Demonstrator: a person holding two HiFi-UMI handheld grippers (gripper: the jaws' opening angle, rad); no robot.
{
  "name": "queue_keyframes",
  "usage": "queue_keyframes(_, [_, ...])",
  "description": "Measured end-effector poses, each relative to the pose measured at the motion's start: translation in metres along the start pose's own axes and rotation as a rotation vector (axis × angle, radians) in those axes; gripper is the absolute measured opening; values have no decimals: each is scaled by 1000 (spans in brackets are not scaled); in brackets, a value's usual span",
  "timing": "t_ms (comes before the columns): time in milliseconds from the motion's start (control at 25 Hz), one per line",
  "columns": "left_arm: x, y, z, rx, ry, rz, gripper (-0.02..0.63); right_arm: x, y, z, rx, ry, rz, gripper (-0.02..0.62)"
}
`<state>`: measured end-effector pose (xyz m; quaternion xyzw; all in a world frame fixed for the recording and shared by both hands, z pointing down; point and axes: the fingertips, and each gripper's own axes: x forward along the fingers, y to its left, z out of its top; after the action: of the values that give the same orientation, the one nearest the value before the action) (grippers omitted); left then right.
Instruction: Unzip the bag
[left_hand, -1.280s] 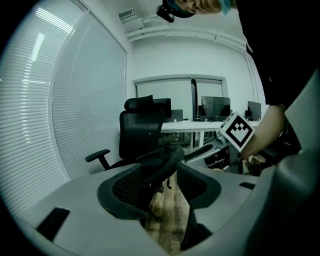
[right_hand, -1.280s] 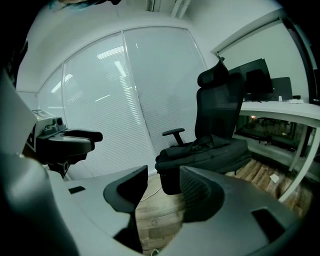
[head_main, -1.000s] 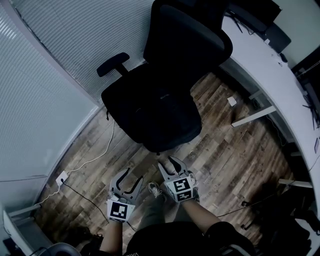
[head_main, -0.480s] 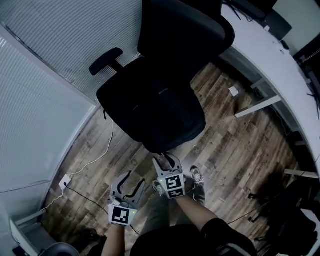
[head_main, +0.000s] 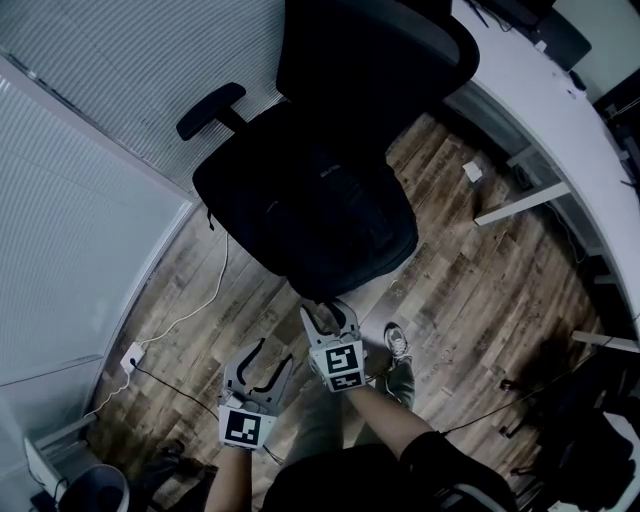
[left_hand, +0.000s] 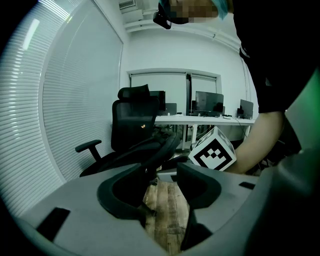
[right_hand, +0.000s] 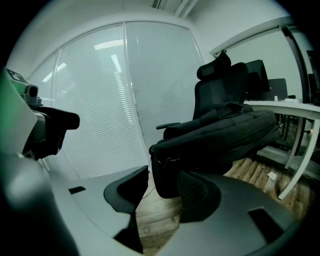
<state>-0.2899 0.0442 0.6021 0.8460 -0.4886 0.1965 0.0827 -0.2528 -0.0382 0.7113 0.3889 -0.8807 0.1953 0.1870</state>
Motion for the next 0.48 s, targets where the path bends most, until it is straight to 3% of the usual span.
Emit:
queue_keyframes(200, [3, -6, -4, -19, 10, -10, 213, 5, -7, -1, 58, 1, -33, 178])
queue_keyframes(320, [5, -9, -7, -24, 16, -14, 213, 1, -11, -1, 95, -8, -46, 91])
queue_keyframes(480, [10, -12, -10, -49, 16, -18, 213, -4, -11, -5, 95, 0, -21, 87])
